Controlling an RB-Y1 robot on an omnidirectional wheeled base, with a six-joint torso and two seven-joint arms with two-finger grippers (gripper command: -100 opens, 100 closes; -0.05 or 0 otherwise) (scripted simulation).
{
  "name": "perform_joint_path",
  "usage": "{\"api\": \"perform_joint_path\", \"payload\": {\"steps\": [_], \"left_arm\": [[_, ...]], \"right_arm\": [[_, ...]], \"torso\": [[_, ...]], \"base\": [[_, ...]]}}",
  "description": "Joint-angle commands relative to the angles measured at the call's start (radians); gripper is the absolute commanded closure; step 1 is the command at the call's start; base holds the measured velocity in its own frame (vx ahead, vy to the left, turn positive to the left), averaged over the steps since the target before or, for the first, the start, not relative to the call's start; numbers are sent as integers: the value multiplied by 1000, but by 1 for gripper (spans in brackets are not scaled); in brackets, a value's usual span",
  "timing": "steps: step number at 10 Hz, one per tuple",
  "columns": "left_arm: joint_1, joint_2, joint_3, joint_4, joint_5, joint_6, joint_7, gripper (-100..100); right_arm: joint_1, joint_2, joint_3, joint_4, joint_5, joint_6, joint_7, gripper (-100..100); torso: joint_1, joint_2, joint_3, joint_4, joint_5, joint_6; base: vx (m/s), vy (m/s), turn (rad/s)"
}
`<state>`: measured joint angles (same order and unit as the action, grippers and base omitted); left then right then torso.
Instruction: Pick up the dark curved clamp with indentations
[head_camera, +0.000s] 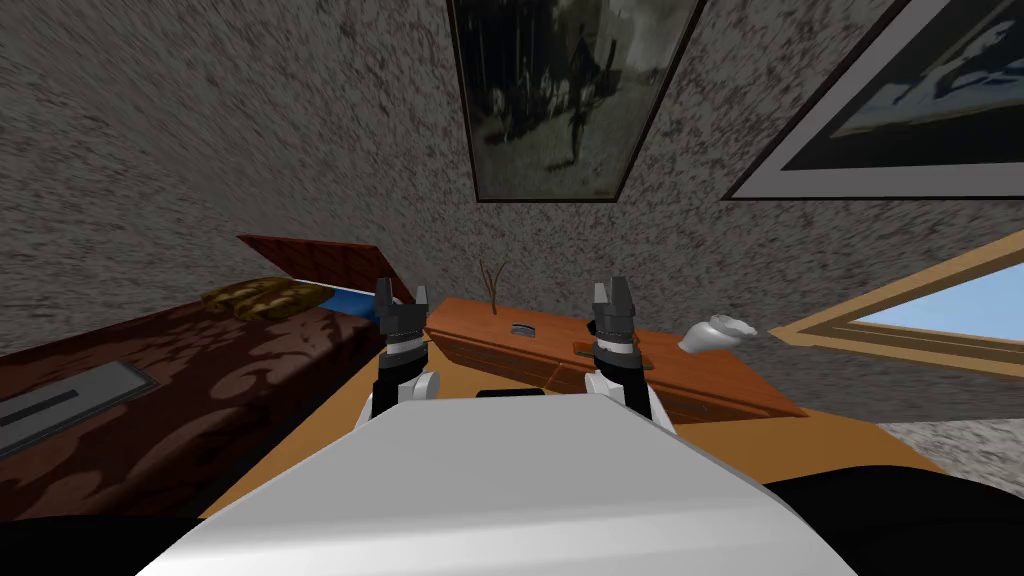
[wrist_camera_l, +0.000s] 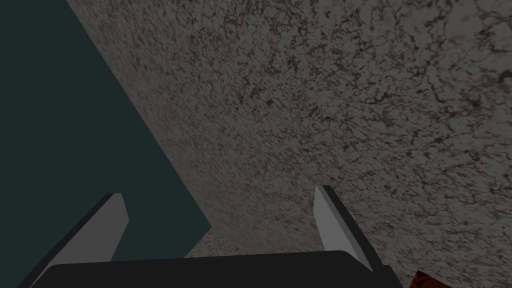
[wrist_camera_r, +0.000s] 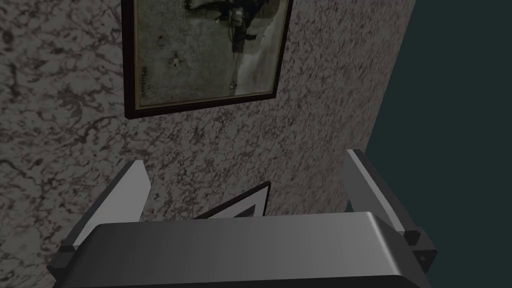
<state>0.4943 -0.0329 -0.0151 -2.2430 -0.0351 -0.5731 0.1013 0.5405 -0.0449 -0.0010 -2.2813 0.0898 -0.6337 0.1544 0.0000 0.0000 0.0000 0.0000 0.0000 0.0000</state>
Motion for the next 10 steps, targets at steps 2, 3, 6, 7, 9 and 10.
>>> {"api": "perform_joint_path", "payload": {"steps": [2,3,6,7,9,10], "left_arm": [[0,0,0,0,0,0,0,0],[0,0,0,0,0,0,0,0],[0,0,0,0,0,0,0,0],[0,0,0,0,0,0,0,0],[0,0,0,0,0,0,0,0],[0,0,0,0,0,0,0,0]], "right_arm": [[15,-55,23,15,6,-16,4,-100],[21,-77,34,26,9,-22,5,-100],[38,-156,74,79,24,-44,14,-100],[43,-185,90,105,31,-51,17,-100],[50,-243,126,170,50,-66,27,-100],[50,-251,126,170,50,-66,27,-100]], "torso": [[2,4,2,1,0,0],[4,8,4,2,1,0],[6,10,6,2,1,0],[8,10,6,2,2,0],[7,9,5,2,2,0],[8,9,5,2,2,0]], "base": [[-107,51,138],[-137,79,117],[-138,100,176],[-133,119,236],[-119,133,235],[-72,87,74]]}}
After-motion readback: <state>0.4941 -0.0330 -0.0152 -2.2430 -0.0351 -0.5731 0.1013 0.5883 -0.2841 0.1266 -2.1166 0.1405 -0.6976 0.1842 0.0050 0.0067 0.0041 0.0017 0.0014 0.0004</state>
